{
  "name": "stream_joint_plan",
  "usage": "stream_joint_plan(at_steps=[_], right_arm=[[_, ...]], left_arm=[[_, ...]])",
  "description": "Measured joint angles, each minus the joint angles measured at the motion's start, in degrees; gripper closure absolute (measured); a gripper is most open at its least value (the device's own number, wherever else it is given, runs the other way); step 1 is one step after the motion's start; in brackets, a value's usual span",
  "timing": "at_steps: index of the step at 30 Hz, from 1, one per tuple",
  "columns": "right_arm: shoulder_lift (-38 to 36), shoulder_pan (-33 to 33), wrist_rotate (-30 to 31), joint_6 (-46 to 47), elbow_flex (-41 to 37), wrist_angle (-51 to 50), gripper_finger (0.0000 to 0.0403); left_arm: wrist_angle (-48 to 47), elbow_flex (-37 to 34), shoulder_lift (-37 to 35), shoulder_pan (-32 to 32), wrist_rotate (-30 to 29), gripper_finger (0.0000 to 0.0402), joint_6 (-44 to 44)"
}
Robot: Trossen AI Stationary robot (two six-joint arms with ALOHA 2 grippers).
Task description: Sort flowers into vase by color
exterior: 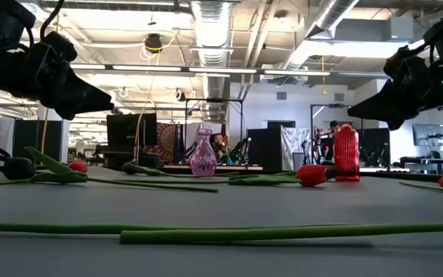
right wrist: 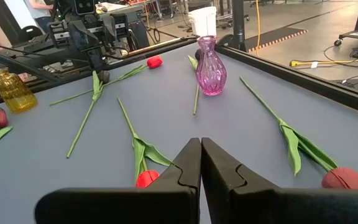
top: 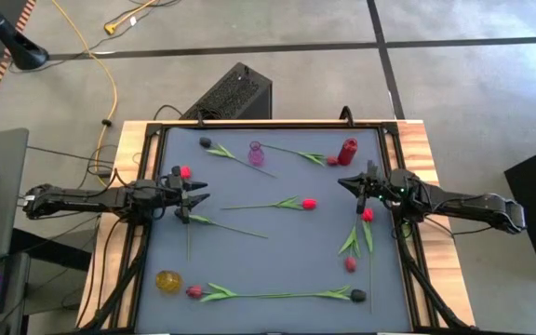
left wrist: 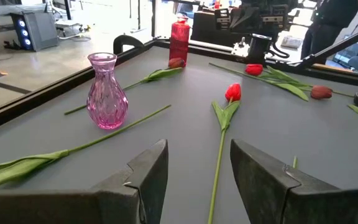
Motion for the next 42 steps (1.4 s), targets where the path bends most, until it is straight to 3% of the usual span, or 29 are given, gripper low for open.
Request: stream_joint_plan(at_steps=[6,13,23,25,28,31,34,38,42], right_arm=[[0.0,0.02,0.0,-0.02,0.0,0.0,0.0365],[0.0,0.02,-0.02,0.0,0.02,0.0,0.0365],[-0.02,0.02,-0.02,0.0,0.02,0.0,0.0365],[-0.02,0.0,0.04,-0.24,0.01,0.0,0.0365],[0.0,-0.36,0.18,-2.4,0.02,0.04,0.0365],[-0.01,-0.42,0.2,-3.32,0.0,0.04,0.0365],[-0.02,-0.42,0.22,-3.45,0.0,0.43,0.0365],[0.0,-0.38,0.24,-0.26,-0.02,1.89,0.0365],[-0.02,-0.37,-0.04,-0.04,-0.02,5.43,0.0365]], left_arm=[[0.0,0.0,0.0,0.0,-0.05,0.0239,0.49],[0.04,0.0,0.0,-0.01,-0.52,0.0239,11.64],[0.04,0.0,-0.01,-0.01,-0.54,0.0239,12.26],[0.04,-0.02,-0.01,-0.01,-0.39,0.0239,9.34],[0.3,0.0,0.01,-0.03,1.2,0.0239,-2.23],[0.7,-0.02,-0.01,-0.01,-1.71,0.0239,-10.83],[0.61,-0.02,0.19,-0.01,-5.55,0.0239,-12.56],[1.03,0.0,0.19,0.0,-5.17,0.0239,-19.04],[3.26,0.18,0.21,0.01,-2.91,0.0239,-18.02]])
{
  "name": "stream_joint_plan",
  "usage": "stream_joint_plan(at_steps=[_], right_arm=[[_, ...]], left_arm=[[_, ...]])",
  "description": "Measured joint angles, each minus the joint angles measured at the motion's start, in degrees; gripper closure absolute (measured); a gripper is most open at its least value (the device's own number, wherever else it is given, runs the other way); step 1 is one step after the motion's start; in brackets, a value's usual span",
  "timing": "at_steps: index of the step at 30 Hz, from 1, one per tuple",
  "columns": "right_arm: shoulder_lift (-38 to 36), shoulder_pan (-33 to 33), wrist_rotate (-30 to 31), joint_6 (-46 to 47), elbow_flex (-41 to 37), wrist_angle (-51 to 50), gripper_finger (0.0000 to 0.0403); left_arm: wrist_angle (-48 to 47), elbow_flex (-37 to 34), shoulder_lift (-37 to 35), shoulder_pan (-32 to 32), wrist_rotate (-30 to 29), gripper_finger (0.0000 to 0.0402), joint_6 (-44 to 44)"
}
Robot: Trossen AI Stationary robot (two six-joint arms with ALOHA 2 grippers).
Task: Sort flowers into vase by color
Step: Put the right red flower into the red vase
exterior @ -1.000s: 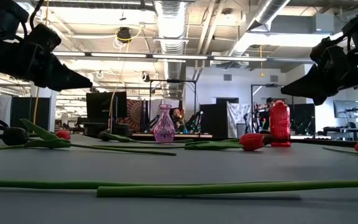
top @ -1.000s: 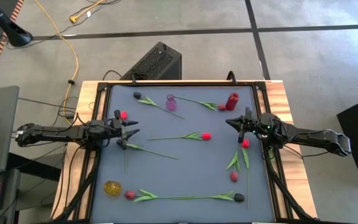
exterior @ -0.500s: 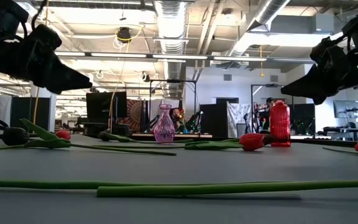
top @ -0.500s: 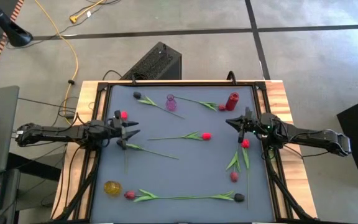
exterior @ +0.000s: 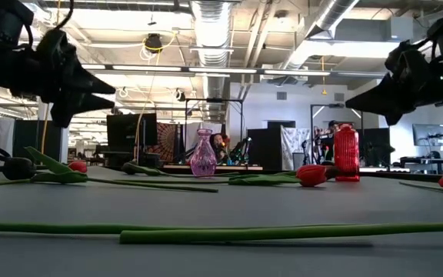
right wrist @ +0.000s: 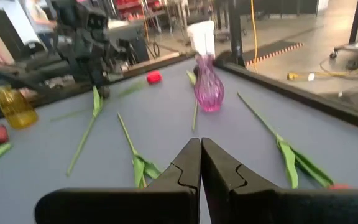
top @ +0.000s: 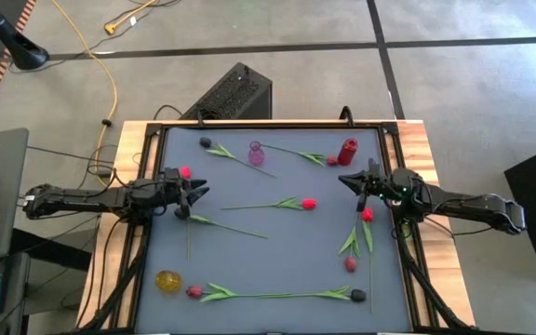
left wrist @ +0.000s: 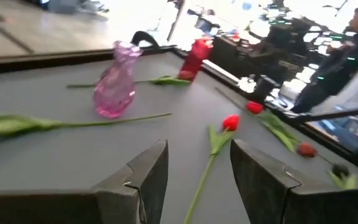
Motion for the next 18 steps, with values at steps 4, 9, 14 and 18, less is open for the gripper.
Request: stream_joint_plan(at_steps=[4,9,14,18], right_arm=[[0.16,0.01,-1.09,0.35,2.3,-1.41,0.0365],[4.05,0.01,-1.12,3.13,9.16,-9.87,0.0365],[11.43,0.2,-1.4,7.35,19.87,-21.29,0.0358],[18.71,2.22,-1.89,11.37,29.33,-31.55,0.0343]], left_arm=[[0.5,2.46,0.07,0.0,0.28,0.0239,5.44],[0.43,6.3,2.14,0.0,-1.11,0.0239,13.68],[0.38,12.02,7.58,0.0,-1.03,0.0239,20.76],[-0.68,18.35,13.09,0.0,-0.58,0.0239,26.49]])
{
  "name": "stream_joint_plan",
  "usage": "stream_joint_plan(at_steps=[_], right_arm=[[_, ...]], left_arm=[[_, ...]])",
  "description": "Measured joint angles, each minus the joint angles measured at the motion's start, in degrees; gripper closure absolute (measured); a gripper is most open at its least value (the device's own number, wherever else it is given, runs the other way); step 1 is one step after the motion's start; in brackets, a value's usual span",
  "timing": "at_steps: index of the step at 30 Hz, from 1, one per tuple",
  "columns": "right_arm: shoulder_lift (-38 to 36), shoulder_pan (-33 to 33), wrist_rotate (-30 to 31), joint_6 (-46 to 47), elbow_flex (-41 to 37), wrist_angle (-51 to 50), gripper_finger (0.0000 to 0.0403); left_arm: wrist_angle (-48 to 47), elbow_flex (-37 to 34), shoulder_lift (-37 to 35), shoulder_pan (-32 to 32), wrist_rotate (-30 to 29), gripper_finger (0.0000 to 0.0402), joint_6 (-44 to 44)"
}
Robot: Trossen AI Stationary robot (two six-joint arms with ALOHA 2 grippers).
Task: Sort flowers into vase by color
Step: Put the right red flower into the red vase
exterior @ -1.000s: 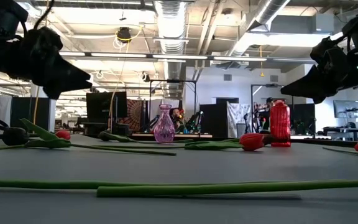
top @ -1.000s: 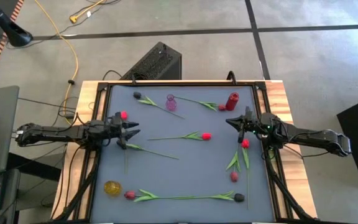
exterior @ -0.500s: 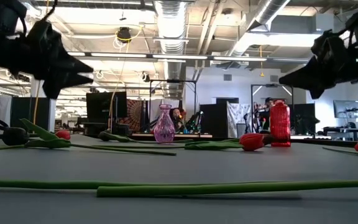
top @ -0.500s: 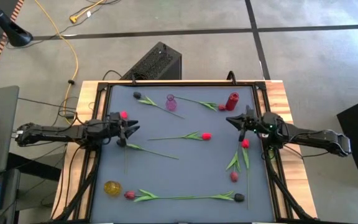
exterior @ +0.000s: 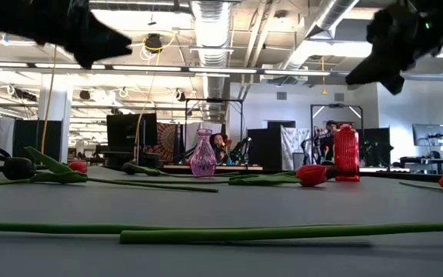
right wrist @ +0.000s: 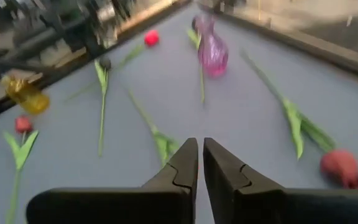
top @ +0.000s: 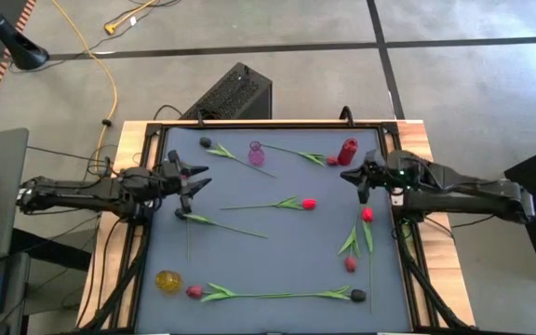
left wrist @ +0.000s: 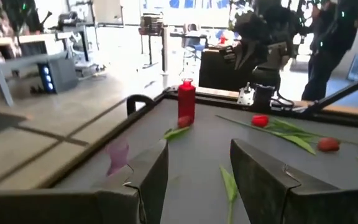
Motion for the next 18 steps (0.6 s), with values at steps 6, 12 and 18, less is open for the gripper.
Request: stream_joint_plan(at_steps=[6,12,18], right_arm=[[12.33,5.3,-0.64,8.89,12.12,-12.51,0.0313],[24.34,11.52,-6.54,19.84,23.24,-26.9,0.0267],[31.82,19.08,-11.64,37.53,26.55,-36.81,0.0222]], left_arm=[[-1.91,7.91,8.01,0.0,-0.04,0.0239,6.9],[-2.12,11.39,15.02,0.0,-0.29,0.0228,11.67],[-2.14,13.85,20.27,0.0,-0.63,0.0184,13.52]])
